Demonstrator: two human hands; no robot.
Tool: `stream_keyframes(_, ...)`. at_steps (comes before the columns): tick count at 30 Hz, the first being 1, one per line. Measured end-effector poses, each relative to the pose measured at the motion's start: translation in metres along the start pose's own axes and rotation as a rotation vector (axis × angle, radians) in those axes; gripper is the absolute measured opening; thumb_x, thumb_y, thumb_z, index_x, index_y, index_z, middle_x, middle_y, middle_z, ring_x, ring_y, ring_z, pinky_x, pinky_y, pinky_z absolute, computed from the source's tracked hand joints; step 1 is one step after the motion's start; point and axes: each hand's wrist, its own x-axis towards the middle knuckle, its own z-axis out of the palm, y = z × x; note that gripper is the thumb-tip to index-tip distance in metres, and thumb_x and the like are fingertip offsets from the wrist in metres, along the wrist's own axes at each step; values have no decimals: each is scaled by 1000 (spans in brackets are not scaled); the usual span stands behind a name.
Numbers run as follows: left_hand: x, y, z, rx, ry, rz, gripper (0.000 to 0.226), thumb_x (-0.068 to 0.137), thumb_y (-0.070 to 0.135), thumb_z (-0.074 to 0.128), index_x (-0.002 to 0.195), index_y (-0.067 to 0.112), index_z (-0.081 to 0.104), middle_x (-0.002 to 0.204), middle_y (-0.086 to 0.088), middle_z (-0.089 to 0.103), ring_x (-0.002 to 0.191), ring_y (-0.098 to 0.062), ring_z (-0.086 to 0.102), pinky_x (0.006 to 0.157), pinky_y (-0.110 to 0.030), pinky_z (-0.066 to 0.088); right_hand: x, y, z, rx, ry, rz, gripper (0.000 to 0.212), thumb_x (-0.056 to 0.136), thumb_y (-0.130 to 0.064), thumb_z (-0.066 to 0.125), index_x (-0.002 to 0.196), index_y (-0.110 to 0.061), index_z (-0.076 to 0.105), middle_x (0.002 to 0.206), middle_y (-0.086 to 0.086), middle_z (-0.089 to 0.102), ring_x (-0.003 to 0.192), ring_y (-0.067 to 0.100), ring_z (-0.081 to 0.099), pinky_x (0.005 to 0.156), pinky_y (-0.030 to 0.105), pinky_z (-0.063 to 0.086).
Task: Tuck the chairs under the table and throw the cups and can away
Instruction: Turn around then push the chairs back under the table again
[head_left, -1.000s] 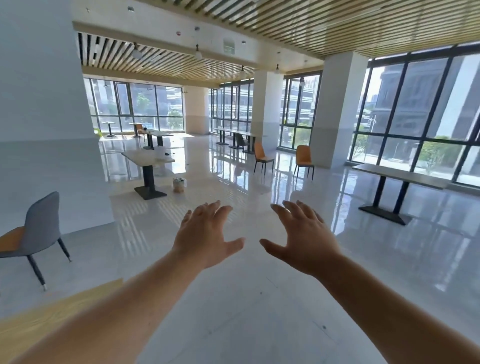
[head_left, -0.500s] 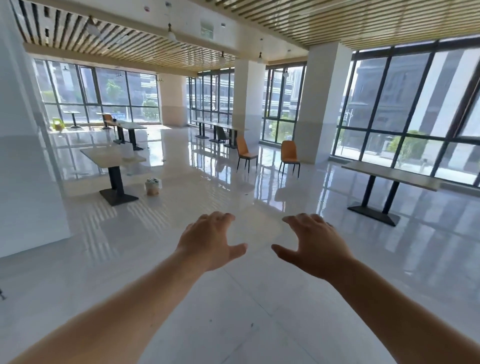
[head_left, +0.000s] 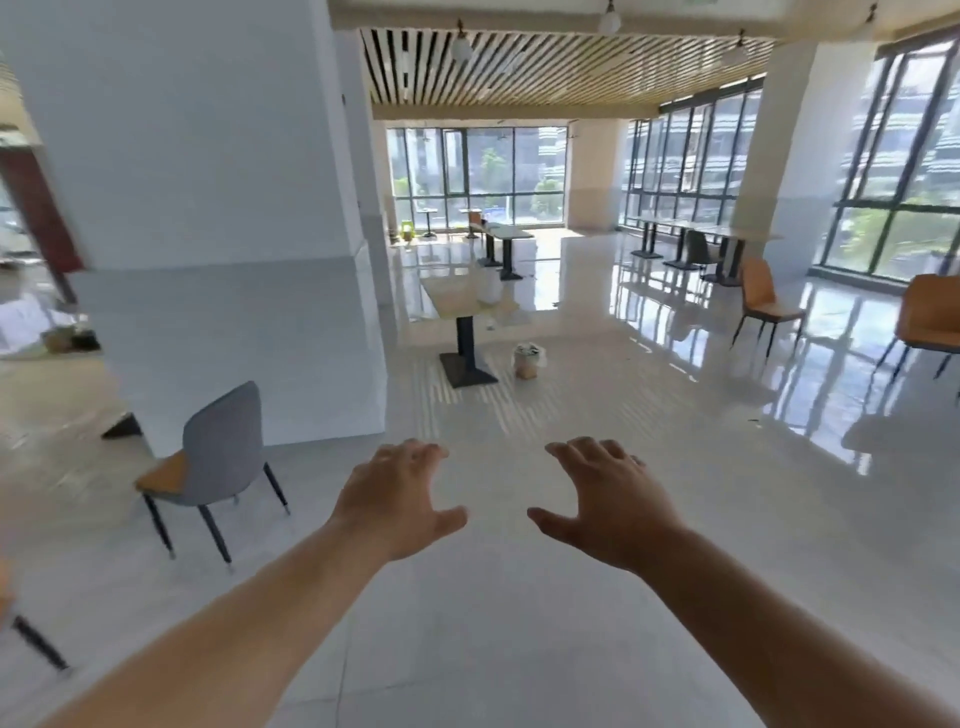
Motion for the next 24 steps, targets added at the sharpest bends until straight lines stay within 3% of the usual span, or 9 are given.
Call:
stream_keyframes(9, 151, -185, 39, -3, 98, -266, 93, 75, 85, 43, 151, 31, 40, 153, 5, 48, 137, -23, 42, 108, -46, 43, 283, -71, 109, 42, -10, -321, 92, 82, -88, 34, 157, -35, 30, 161, -3, 39, 149, 22, 32, 121, 43, 29)
stream_keyframes(14, 255, -291, 58, -20, 130, -314, 91, 74, 86, 43, 149, 32, 40, 153, 6, 48, 136, -21, 43, 106, -44, 44, 437, -97, 151, 31, -48, -362, 94, 83, -89, 31, 159, -34, 26, 164, -4, 35, 150, 21, 30, 122, 42, 26)
stream_keyframes(18, 349, -368, 32, -28, 190, -361, 92, 76, 84, 41, 151, 32, 38, 157, 7, 43, 140, -20, 39, 109, -43, 41, 566, -117, 151, 35, 7, -386, 97, 81, -93, 25, 159, -35, 28, 162, -5, 39, 149, 20, 33, 121, 42, 29)
stream_keyframes(24, 465, -468, 26, 37, 237, -435, 87, 82, 82, 48, 152, 31, 37, 158, 7, 43, 140, -21, 40, 109, -47, 43, 736, -161, 186, 138, 84, -463, 91, 85, -90, 34, 157, -34, 32, 159, -6, 44, 146, 22, 37, 117, 45, 35)
